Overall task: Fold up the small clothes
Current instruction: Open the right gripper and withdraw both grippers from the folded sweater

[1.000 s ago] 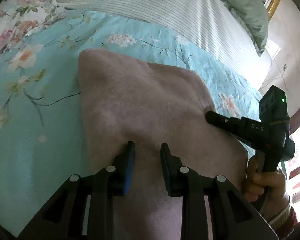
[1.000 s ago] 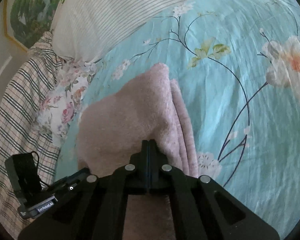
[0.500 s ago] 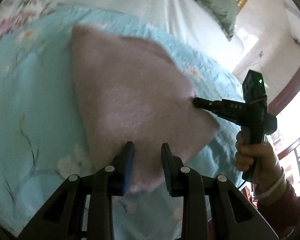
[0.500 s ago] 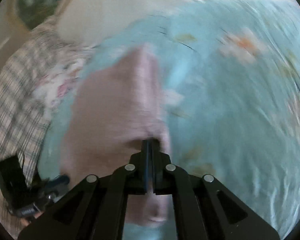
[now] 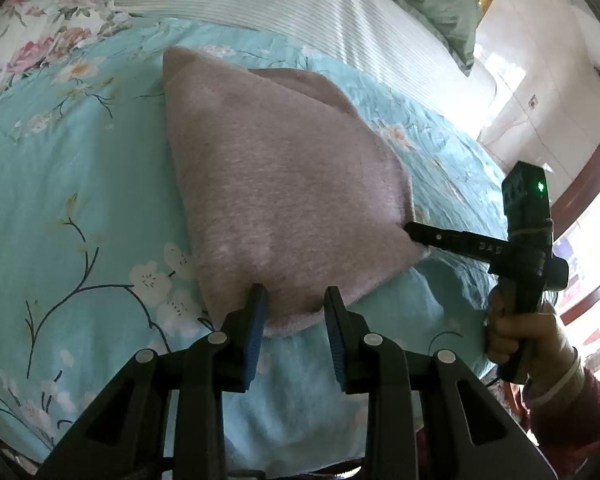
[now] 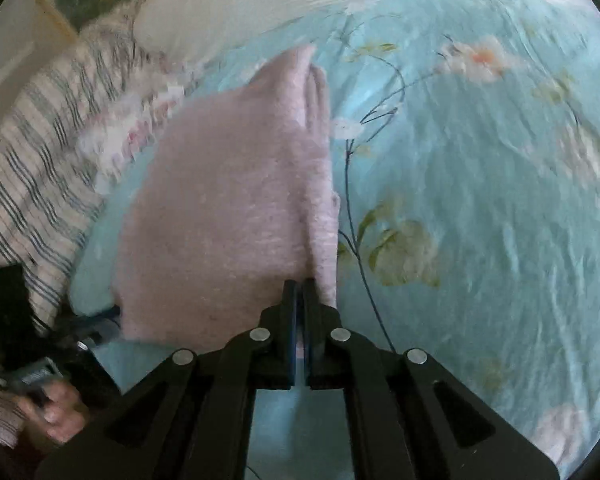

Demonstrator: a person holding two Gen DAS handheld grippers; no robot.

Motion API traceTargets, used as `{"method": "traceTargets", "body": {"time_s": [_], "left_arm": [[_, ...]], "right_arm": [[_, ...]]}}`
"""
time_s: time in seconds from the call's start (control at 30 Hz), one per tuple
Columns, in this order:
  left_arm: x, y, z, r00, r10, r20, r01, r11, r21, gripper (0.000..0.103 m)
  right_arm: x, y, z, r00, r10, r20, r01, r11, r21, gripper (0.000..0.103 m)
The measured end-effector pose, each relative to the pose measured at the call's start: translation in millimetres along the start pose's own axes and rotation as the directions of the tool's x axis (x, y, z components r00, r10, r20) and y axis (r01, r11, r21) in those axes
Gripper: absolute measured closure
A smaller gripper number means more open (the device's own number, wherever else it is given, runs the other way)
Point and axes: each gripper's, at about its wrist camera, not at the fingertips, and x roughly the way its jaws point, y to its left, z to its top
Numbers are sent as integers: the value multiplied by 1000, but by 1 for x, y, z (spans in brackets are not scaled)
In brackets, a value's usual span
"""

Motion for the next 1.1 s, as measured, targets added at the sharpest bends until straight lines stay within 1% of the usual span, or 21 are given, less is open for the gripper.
{"method": "traceTargets", "body": {"time_s": [0.2,0.33,0.4,0.5,0.6,0.7,0.73,0.77,0.8,0.83,0.87,0.9,0.93,1.1], "left_arm": [[5,1,-2,1000,26,-5,-26,1000,-8,73],[6,-7,-5,998,70,1,-70,997,15,73],[6,-9,-6,997,73,-2,-73,997,12,72],[4,-3,-10,998,60,-19,-60,998,-10,72],[-3,4,-16,998,45,-35,-47,998,-50,72],[-17,5,-21,997,82,-14,-82,995,-55,67],[-22,3,-23,995,97,-2,-96,994,-53,65],[-27,3,-24,995,104,7,-104,993,-54,56],[-32,4,-25,993,113,17,-111,992,-60,37],[-38,6,-25,992,126,31,-123,990,-73,27],[-43,7,-26,989,138,46,-133,987,-86,19],[-48,9,-26,986,153,59,-146,984,-101,19],[-50,11,-25,985,166,57,-159,982,-107,19],[-53,20,-31,968,250,21,-245,961,-131,19]], "right_arm": [[4,0,4,1000,-11,-7,11,1000,-16,100],[7,0,8,1000,-15,-2,15,1000,-13,100],[4,-2,4,1000,-22,0,22,1000,-12,100],[-2,-5,1,999,-37,4,37,999,-16,100],[-11,-3,-1,999,-35,14,35,999,-15,100],[-25,6,-2,998,-45,36,46,998,-44,99],[-28,8,-4,998,-47,42,49,998,-46,97],[-32,10,-4,998,-46,47,48,998,-47,89],[-35,11,-6,998,-47,52,49,998,-47,82],[-38,12,-7,997,-50,60,53,997,-50,62],[-42,14,-9,996,-54,69,58,997,-57,51],[-45,17,-11,995,-57,80,62,996,-67,50],[-47,19,-14,995,-61,82,67,995,-77,50],[-55,24,-28,994,-88,67,95,990,-108,50]]}}
